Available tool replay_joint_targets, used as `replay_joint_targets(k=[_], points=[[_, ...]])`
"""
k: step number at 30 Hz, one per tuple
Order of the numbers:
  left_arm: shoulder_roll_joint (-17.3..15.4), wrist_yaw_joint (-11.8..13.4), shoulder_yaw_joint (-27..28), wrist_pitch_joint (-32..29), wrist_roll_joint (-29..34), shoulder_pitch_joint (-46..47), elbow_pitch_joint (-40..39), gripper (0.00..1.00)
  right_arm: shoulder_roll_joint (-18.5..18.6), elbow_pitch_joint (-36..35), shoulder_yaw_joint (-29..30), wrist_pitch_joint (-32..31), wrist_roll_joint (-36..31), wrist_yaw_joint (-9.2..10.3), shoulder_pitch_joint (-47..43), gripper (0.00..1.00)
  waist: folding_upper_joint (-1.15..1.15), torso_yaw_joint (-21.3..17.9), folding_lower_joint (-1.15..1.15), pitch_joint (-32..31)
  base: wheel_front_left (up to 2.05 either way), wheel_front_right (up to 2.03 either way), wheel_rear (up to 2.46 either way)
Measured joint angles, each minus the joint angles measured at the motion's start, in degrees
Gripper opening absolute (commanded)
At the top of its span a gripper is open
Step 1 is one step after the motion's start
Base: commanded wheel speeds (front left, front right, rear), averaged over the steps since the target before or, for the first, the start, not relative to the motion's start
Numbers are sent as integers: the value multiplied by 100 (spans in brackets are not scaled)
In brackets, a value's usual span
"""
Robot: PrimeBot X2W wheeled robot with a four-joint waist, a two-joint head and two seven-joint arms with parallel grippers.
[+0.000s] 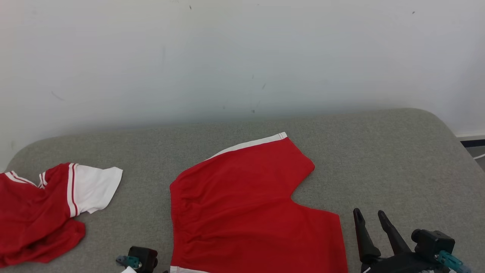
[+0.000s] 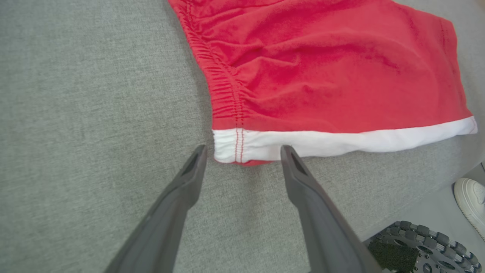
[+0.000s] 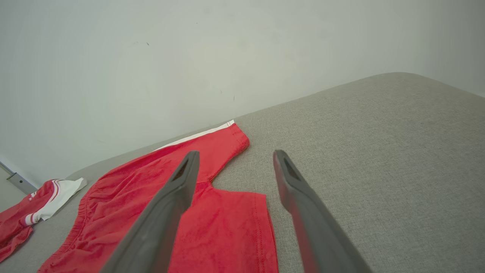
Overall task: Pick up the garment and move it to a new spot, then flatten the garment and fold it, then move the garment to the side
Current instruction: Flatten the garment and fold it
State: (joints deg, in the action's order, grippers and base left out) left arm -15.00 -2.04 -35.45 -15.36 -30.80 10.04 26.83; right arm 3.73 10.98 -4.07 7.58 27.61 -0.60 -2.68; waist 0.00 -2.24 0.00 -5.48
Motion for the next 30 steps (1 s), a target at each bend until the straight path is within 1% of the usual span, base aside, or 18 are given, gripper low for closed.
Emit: replay_joint_targets(k=[7,9,10,11,13,14,16,17,20,22,24,27,30], points=[[44,-8,16,-32,-11,109,192,100,5,1,-2,0,0,0,-5,100,0,6,0,23,0,0,0],[52,-35,22,-32,-48,119,230,94,7,1,-3,0,0,-21,-5,100,0,13,0,30,0,0,0],[56,-52,22,-33,-48,120,255,77,7,1,-8,0,0,-36,-5,100,0,18,0,34,0,0,0],[60,-54,22,-33,-48,128,286,66,7,2,-11,0,0,-37,-5,100,0,22,0,38,0,0,0],[64,-59,18,-47,-49,162,345,41,7,3,-14,0,0,-40,-5,100,0,31,0,46,0,0,0],[66,-78,18,-55,-49,191,370,31,7,3,-20,0,-1,-40,-4,100,0,35,0,50,0,0,0],[79,-102,16,-55,-51,226,387,2,7,3,-31,0,-1,-41,-4,100,0,39,0,60,0,0,0],[93,-103,14,-54,-52,226,394,0,9,3,-38,-1,-1,-41,-4,100,0,41,0,65,0,0,0],[118,-114,12,-48,-58,229,423,0,23,8,-67,-10,-19,-43,-3,100,0,46,0,81,0,0,0],[140,-153,10,-27,-60,233,445,0,64,47,-137,-134,-45,-75,-5,100,0,50,0,90,0,0,0],[160,-154,4,-23,-122,250,481,0,176,127,-307,-374,-82,-183,-39,100,0,55,0,98,0,0,0],[178,-159,-1,-14,-181,300,537,0,311,155,-475,-824,-85,-294,-225,100,0,65,0,104,0,0,0],[194,-205,-2,27,-194,327,557,0,464,142,-549,-1281,-48,-294,-504,100,0,72,0,103,0,0,0]])
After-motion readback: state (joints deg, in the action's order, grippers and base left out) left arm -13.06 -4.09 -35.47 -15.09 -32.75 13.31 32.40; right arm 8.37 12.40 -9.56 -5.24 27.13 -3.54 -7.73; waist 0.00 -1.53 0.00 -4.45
